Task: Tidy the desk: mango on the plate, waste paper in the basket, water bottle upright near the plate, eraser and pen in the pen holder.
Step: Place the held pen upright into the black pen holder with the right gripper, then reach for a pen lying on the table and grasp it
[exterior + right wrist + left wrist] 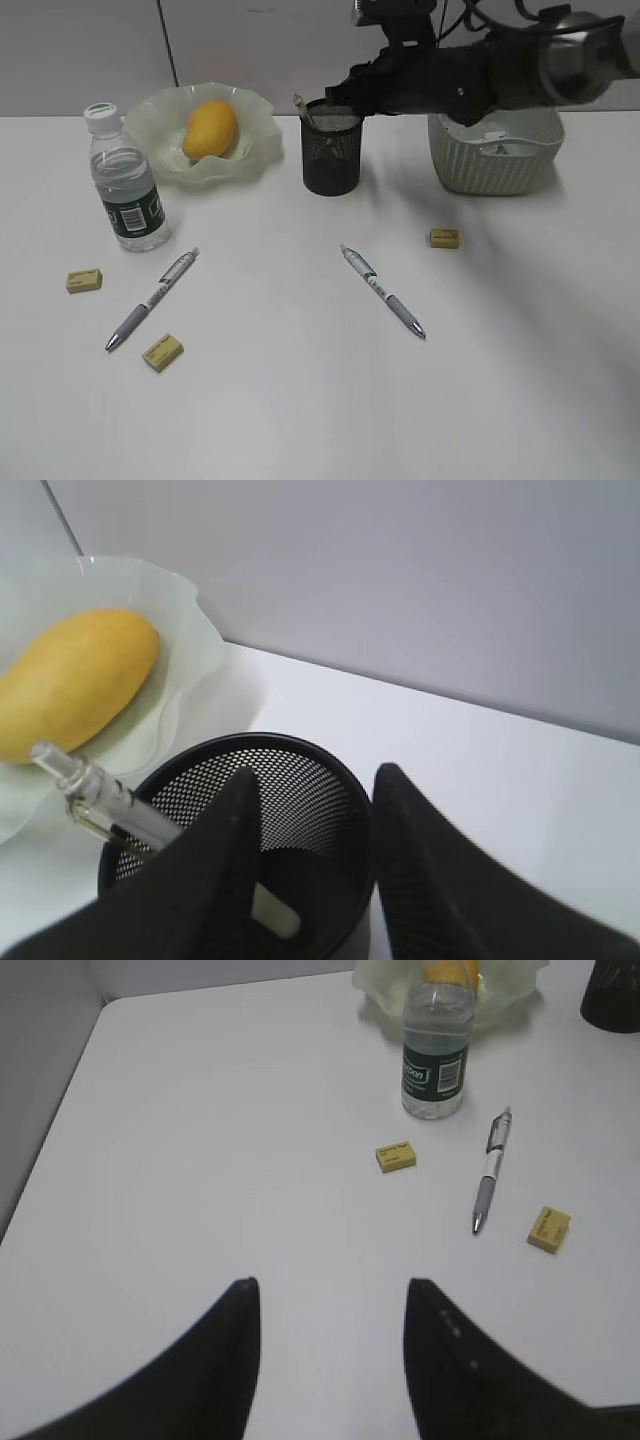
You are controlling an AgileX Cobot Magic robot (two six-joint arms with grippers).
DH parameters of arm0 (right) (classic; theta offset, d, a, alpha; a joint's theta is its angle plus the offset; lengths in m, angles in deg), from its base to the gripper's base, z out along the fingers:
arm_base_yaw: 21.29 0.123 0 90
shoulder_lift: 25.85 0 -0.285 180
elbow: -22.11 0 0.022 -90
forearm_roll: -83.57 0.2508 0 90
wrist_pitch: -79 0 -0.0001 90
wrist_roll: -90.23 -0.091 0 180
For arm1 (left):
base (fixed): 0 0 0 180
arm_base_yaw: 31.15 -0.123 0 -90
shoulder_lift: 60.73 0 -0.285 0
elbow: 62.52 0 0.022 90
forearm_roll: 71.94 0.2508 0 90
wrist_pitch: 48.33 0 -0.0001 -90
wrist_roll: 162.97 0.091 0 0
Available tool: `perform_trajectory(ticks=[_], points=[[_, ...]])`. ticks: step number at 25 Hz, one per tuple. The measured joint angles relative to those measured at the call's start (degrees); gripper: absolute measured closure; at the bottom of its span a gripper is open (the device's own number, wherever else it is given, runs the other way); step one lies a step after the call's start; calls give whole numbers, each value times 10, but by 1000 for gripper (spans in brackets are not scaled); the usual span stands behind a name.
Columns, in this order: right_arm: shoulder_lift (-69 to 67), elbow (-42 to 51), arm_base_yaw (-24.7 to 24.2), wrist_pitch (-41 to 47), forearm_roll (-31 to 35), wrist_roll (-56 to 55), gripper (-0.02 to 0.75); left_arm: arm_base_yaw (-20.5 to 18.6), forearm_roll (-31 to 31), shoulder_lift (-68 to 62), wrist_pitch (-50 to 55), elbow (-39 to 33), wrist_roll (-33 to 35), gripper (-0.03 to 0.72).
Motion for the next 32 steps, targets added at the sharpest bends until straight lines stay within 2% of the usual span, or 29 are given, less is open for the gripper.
perform_trajectory(ticks=[7,15,22,26,32], points=[[60,-13,0,195,4,-1,428,0,0,0,0,0,0,328],[114,-42,0,407,16,-1,507,0,0,0,0,0,0,328],[137,-111,-2,578,30,-1,512,0,0,0,0,0,0,328],[137,-130,-15,633,31,-1,513,0,0,-1,0,0,0,328],[137,-130,-55,667,52,3,513,0,0,-1,0,0,0,328]])
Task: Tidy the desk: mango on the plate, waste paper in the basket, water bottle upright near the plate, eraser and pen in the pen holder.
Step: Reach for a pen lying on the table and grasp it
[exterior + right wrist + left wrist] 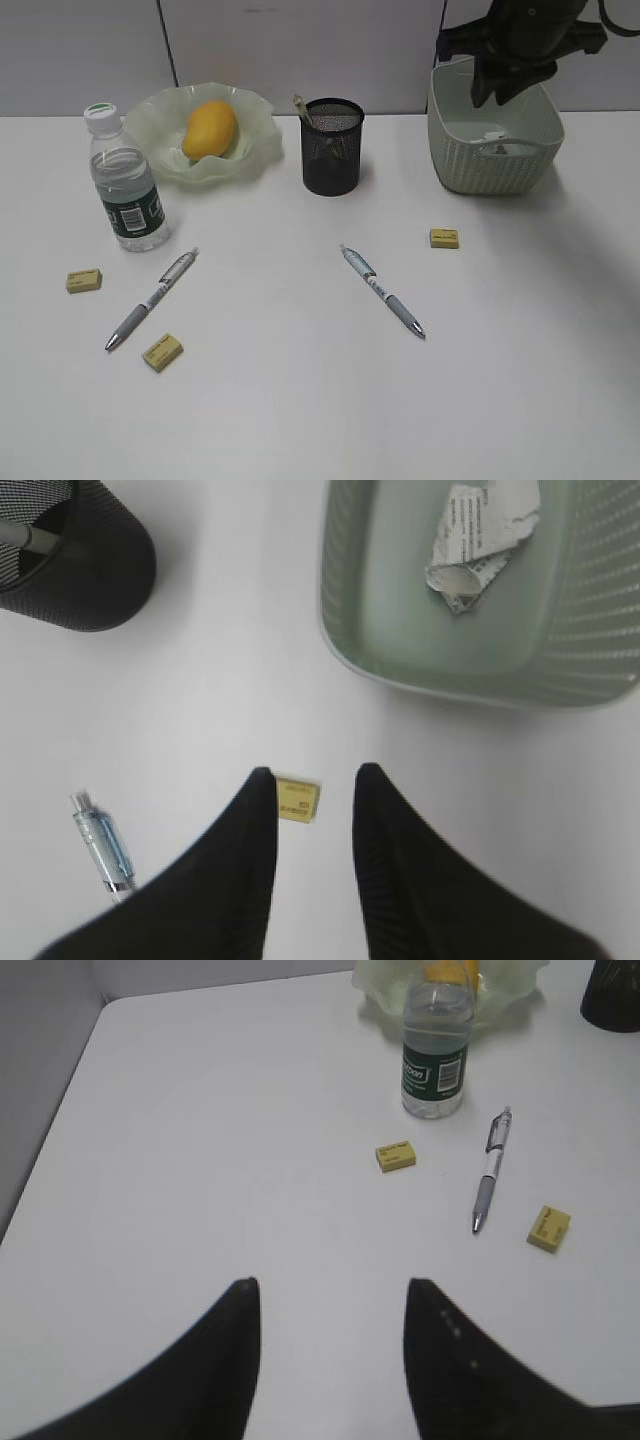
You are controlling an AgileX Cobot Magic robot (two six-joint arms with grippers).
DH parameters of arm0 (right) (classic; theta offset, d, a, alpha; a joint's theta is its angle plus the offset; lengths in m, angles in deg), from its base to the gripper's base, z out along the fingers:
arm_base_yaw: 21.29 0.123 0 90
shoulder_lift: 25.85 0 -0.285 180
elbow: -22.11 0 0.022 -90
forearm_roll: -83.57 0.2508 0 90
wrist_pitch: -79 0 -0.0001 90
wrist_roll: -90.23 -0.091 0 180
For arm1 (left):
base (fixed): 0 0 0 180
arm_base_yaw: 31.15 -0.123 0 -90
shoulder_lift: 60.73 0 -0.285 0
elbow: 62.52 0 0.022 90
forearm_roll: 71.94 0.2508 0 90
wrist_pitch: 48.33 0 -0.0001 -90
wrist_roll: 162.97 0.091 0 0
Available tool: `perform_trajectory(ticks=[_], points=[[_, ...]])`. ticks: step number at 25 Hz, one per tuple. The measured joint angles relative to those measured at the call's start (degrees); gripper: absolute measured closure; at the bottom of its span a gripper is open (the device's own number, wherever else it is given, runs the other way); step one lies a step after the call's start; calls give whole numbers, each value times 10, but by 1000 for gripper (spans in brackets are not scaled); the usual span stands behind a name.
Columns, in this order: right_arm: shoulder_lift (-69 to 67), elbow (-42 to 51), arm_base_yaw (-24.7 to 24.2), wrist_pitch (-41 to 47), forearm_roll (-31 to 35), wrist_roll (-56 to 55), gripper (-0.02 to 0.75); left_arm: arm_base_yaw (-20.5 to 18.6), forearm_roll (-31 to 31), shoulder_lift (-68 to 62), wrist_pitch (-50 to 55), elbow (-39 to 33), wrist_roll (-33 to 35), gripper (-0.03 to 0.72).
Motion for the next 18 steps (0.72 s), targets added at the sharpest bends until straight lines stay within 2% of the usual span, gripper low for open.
perform_trajectory(ticks=[10,14,18], points=[[0,-1,-46,79,14,40,513,0,0,0,0,0,0,328],[3,-1,-52,130,18,63,513,0,0,0,0,0,0,328],[40,27,-52,143,34,74,513,0,0,0,0,0,0,328]])
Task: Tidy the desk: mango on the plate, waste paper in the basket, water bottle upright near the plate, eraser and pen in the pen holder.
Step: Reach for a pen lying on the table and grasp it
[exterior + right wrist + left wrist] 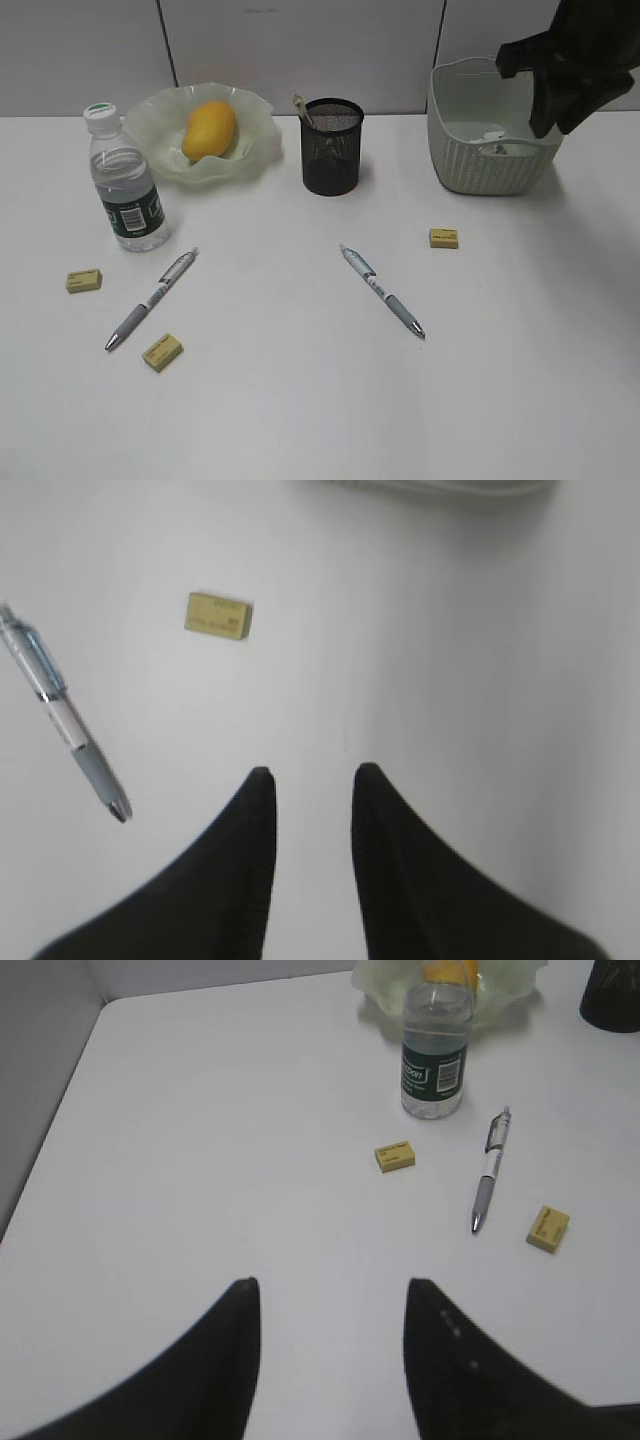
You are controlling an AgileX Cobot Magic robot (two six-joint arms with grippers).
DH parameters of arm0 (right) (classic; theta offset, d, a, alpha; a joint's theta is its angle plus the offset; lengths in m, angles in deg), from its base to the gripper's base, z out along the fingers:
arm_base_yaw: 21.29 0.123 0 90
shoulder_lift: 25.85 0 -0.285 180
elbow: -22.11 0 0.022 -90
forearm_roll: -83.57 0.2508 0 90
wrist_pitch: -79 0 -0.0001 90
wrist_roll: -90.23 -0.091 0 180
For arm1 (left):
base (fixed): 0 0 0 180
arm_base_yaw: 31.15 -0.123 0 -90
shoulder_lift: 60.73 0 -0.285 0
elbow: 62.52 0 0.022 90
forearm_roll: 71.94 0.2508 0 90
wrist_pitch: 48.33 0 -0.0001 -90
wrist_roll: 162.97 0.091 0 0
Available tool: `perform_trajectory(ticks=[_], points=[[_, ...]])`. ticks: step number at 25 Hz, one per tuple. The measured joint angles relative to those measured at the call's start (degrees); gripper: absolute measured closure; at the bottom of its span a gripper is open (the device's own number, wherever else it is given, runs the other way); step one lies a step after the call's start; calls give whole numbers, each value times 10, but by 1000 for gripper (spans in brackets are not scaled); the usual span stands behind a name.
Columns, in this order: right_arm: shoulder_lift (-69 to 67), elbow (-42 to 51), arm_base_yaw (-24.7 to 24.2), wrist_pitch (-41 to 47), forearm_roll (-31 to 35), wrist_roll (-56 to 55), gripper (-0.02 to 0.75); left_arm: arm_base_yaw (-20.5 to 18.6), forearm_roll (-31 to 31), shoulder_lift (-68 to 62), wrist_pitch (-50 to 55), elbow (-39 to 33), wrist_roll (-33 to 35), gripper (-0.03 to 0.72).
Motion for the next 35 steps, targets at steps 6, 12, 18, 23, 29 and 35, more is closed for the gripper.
perform_trajectory(ticks=[6,12,18,23,29,35], points=[[115,111,0,1,18,23,513,0,0,0,0,0,0,328],[242,242,0,-29,66,57,513,0,0,0,0,0,0,328],[370,350,0,-34,83,80,513,0,0,0,0,0,0,328],[481,412,0,-62,84,109,513,0,0,0,0,0,0,329],[619,461,0,-92,84,118,513,0,0,0,0,0,0,335],[760,531,0,-130,86,119,513,0,0,0,0,0,0,342]])
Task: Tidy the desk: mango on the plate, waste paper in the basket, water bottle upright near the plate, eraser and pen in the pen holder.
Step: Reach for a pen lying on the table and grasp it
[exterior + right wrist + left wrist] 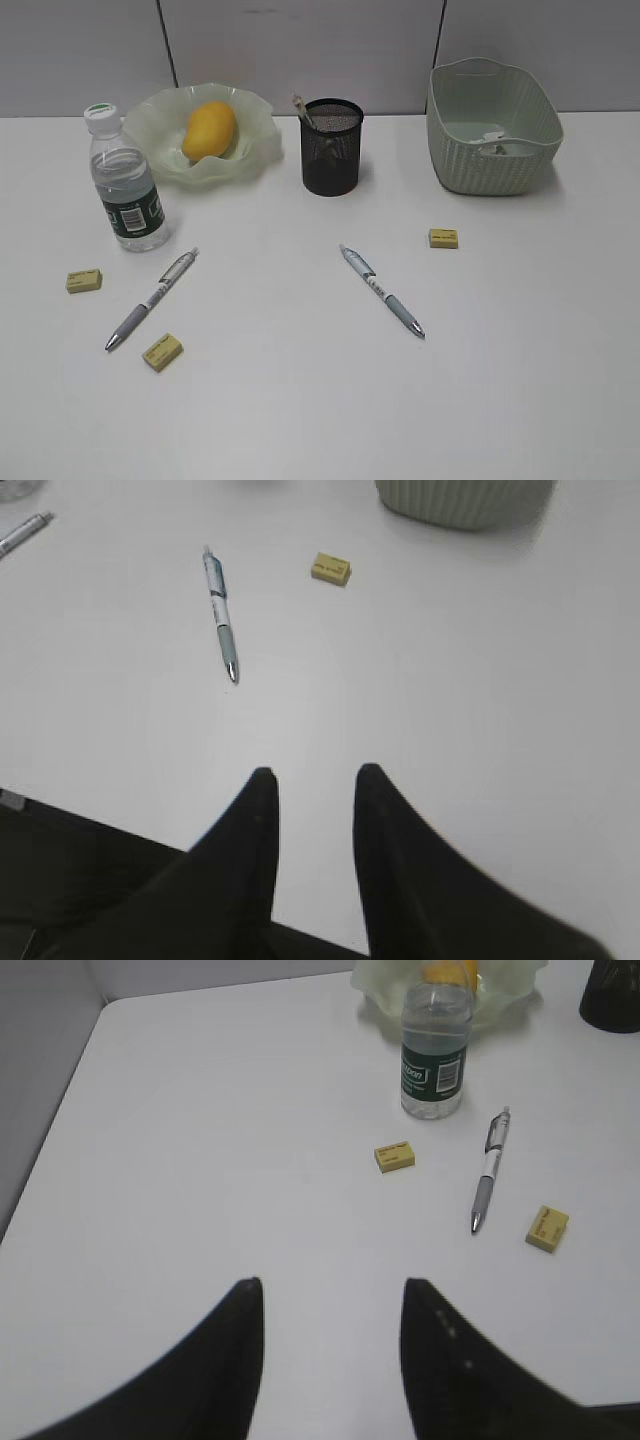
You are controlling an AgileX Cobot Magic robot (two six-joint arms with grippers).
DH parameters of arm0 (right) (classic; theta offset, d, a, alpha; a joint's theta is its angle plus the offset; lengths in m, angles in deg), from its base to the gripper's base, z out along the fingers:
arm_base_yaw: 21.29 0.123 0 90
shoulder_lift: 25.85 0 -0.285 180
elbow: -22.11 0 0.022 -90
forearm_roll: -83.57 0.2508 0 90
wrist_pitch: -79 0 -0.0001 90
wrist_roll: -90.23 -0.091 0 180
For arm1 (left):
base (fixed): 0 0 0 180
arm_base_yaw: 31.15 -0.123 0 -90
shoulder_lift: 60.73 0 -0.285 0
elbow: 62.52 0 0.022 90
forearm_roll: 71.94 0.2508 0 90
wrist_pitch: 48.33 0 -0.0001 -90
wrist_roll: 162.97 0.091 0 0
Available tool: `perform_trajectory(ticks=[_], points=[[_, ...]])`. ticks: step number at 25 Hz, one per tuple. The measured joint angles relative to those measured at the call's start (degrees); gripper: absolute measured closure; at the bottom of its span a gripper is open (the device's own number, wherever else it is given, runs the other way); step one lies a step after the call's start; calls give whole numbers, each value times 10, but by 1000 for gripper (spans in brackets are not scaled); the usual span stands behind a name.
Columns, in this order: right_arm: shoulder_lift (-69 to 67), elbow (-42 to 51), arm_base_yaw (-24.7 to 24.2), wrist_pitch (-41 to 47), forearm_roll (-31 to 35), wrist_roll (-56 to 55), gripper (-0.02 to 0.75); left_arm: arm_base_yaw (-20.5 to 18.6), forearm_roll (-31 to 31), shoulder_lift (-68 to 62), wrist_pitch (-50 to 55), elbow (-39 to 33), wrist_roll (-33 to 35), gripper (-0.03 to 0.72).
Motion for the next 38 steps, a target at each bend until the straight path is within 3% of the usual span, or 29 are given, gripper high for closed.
perform_trajectory(ticks=[11,23,38], points=[[225,141,0,-46,2,1,513,0,0,0,0,0,0,345],[343,166,0,-99,-13,6,513,0,0,0,0,0,0,347],[346,152,0,37,-32,-9,513,0,-1,0,0,0,0,349]])
